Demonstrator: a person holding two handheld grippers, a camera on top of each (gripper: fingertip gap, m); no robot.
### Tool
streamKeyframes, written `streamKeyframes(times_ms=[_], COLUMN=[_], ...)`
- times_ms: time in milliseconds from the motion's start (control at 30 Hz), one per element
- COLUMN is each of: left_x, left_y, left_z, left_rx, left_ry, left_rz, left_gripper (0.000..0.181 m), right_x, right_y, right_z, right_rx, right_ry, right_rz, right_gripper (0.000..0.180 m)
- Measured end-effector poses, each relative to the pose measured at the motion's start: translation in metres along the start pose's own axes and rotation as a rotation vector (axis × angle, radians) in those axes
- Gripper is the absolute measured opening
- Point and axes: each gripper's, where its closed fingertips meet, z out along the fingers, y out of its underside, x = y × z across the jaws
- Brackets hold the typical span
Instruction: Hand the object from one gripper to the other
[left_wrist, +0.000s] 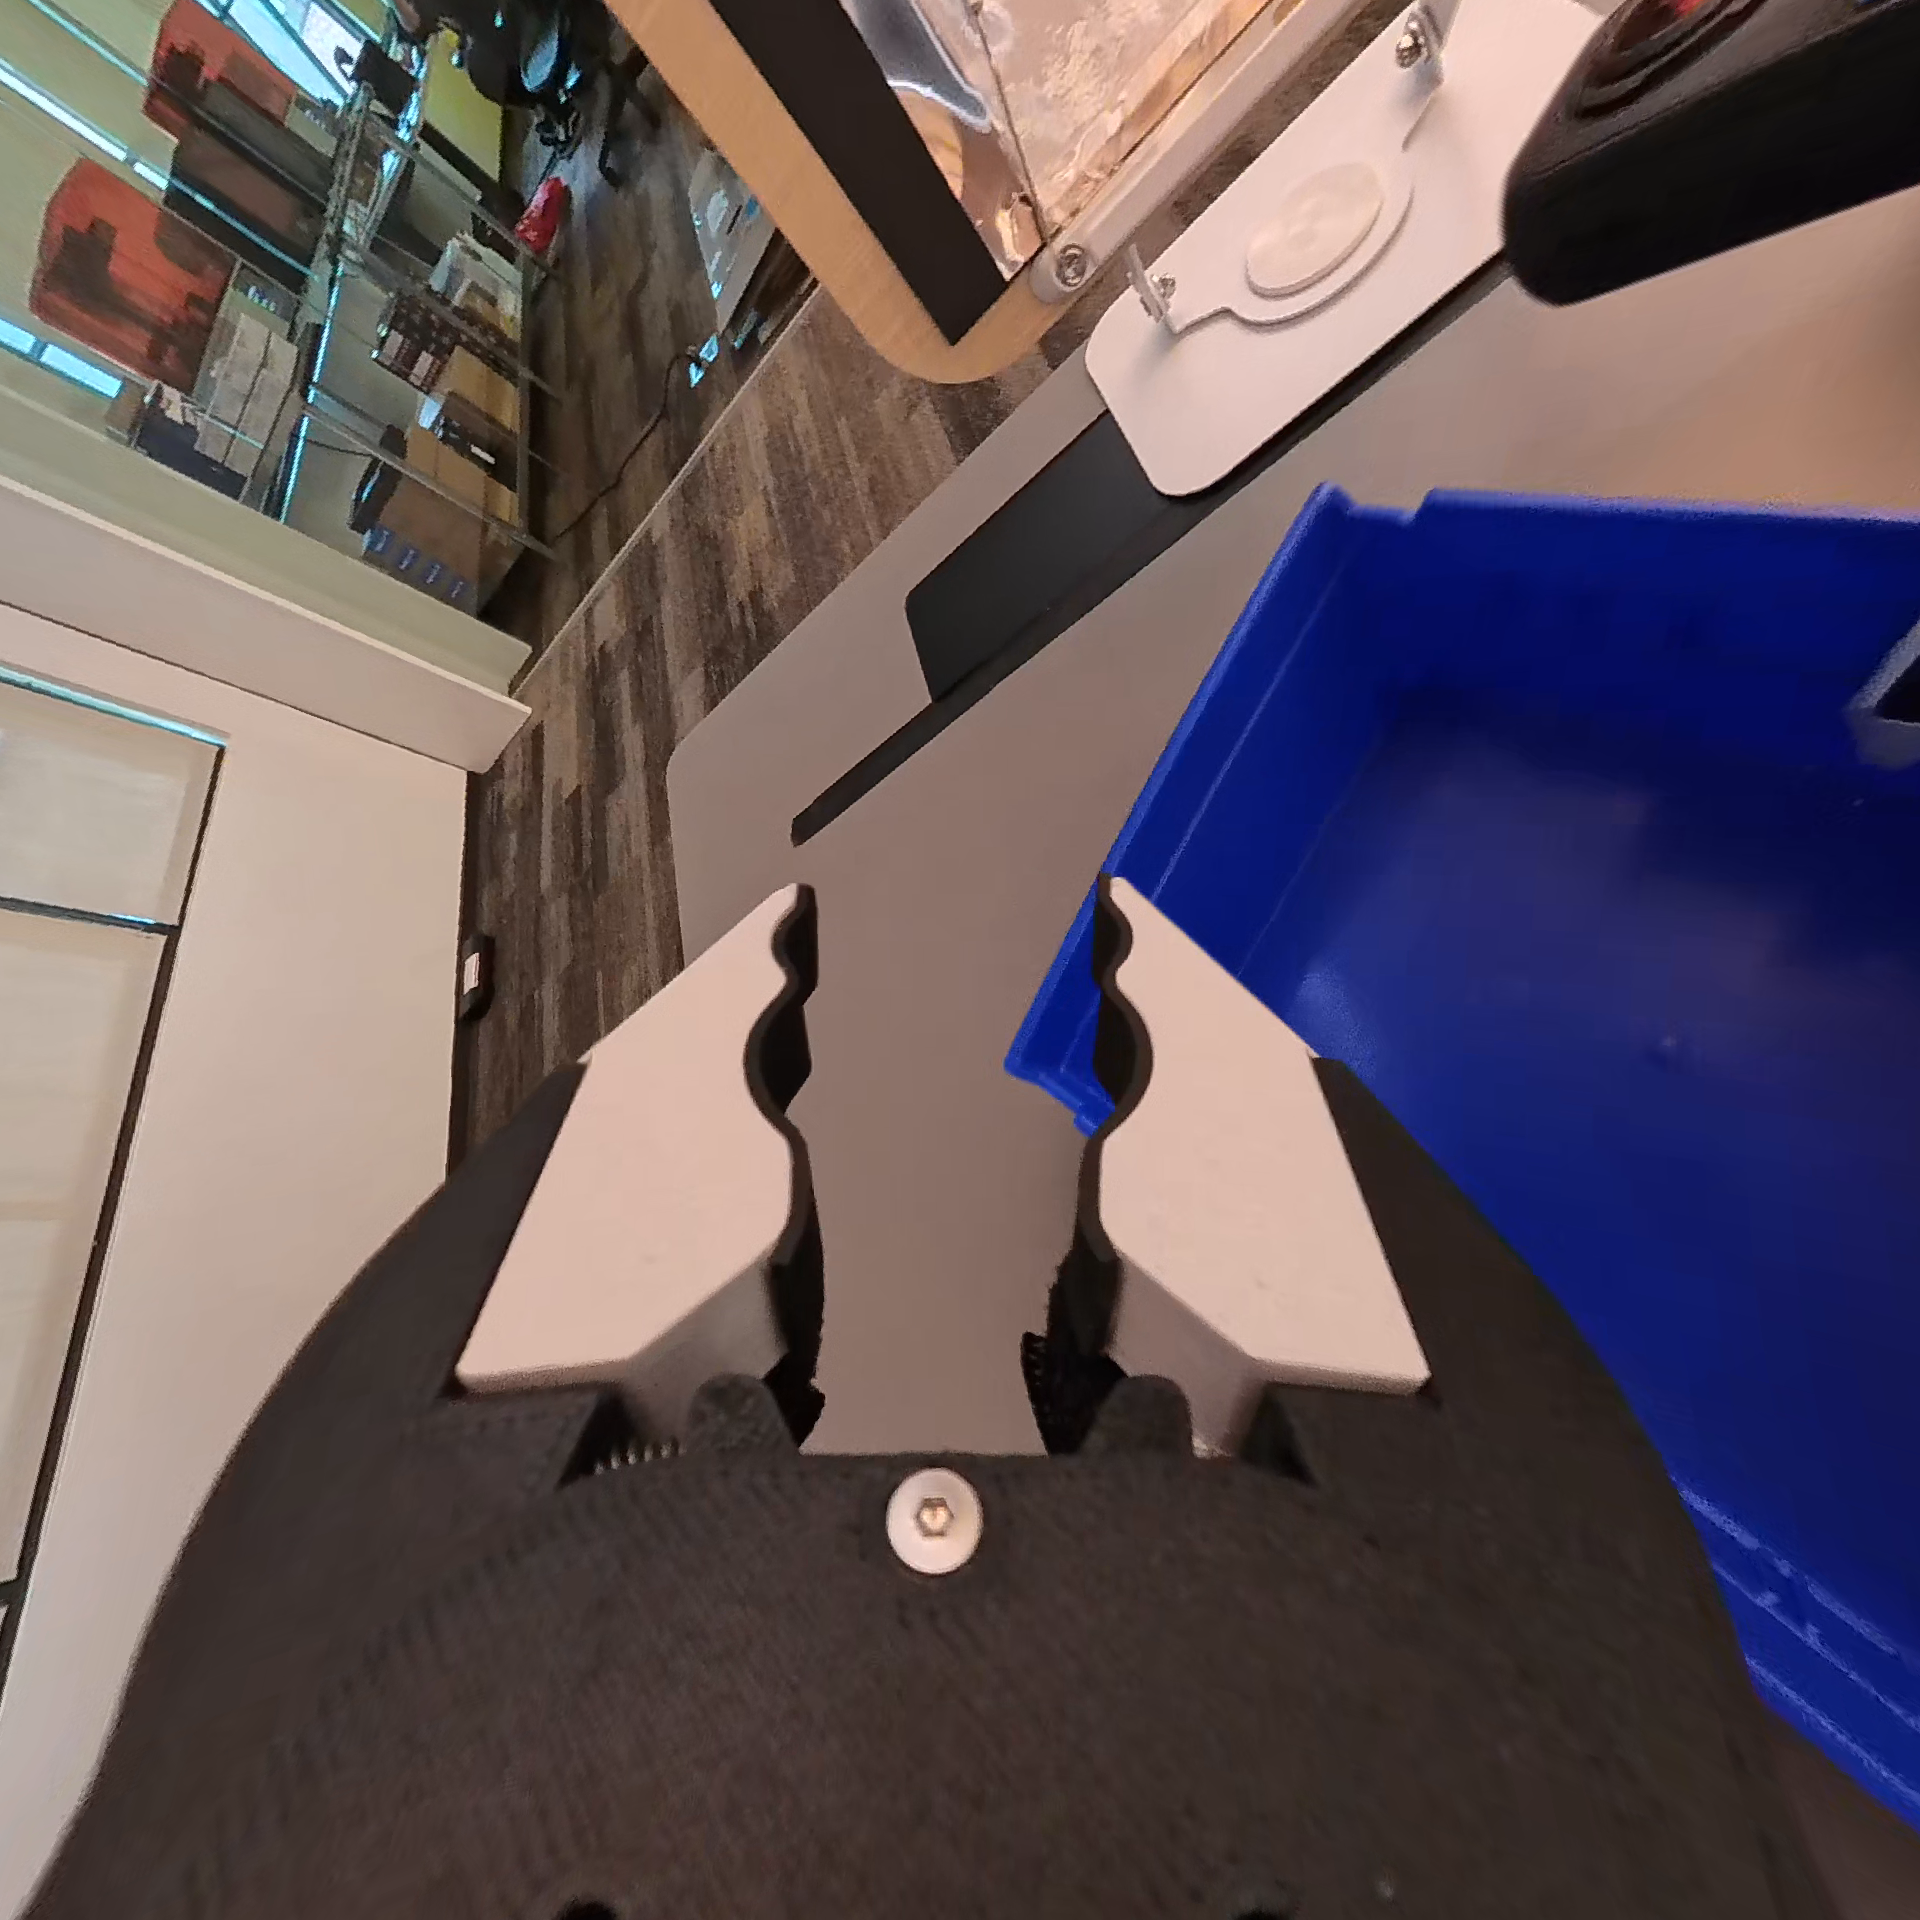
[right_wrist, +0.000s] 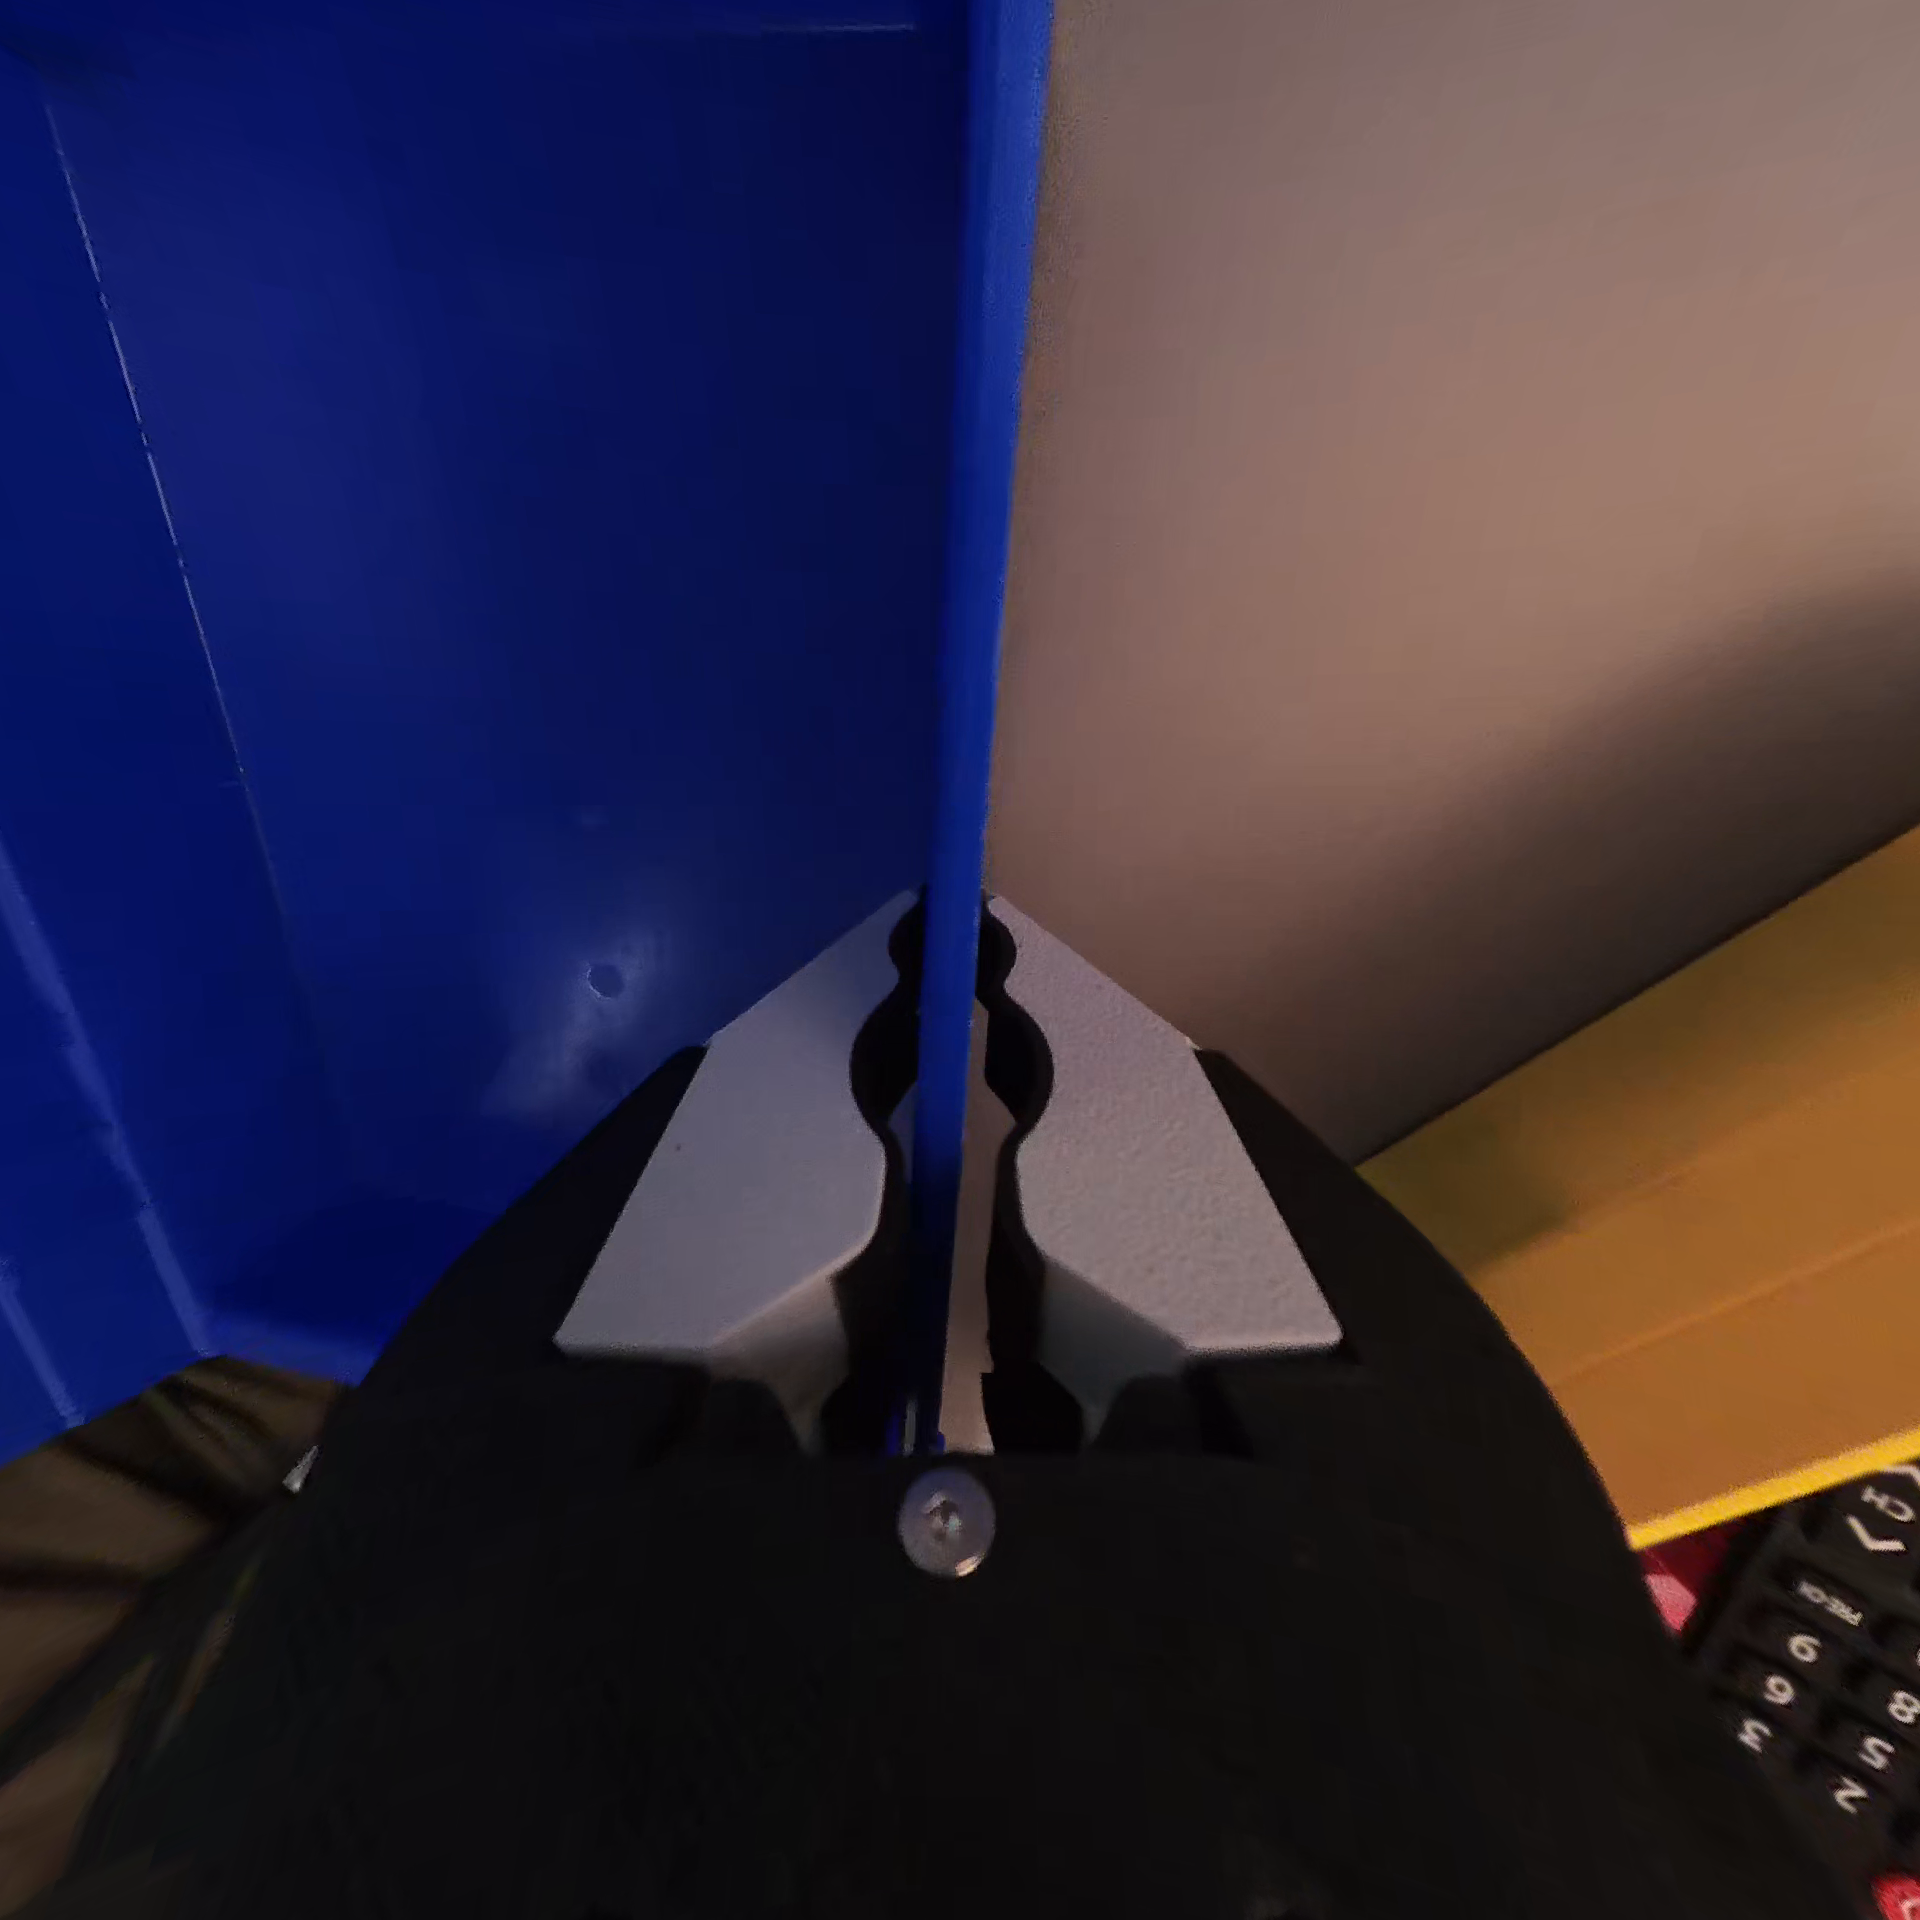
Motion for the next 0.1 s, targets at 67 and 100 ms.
streamKeyframes(times_ms=[67, 100], left_x=[0.0025, 0.0031], left_y=[-0.0010, -0.0017], left_z=[-0.0033, -0.0052], left_rx=[0.008, 0.014], left_ry=[0.014, 0.020], left_rz=[0.002, 0.000], left_gripper=[0.052, 0.052], right_x=[-0.0038, -0.0056], right_y=[0.0012, 0.0015], right_z=[-0.0017, -0.0029], right_rx=[-0.002, 0.002], right_ry=[-0.004, -0.011], right_rz=[-0.026, -0.033], right_gripper=[0.004, 0.005])
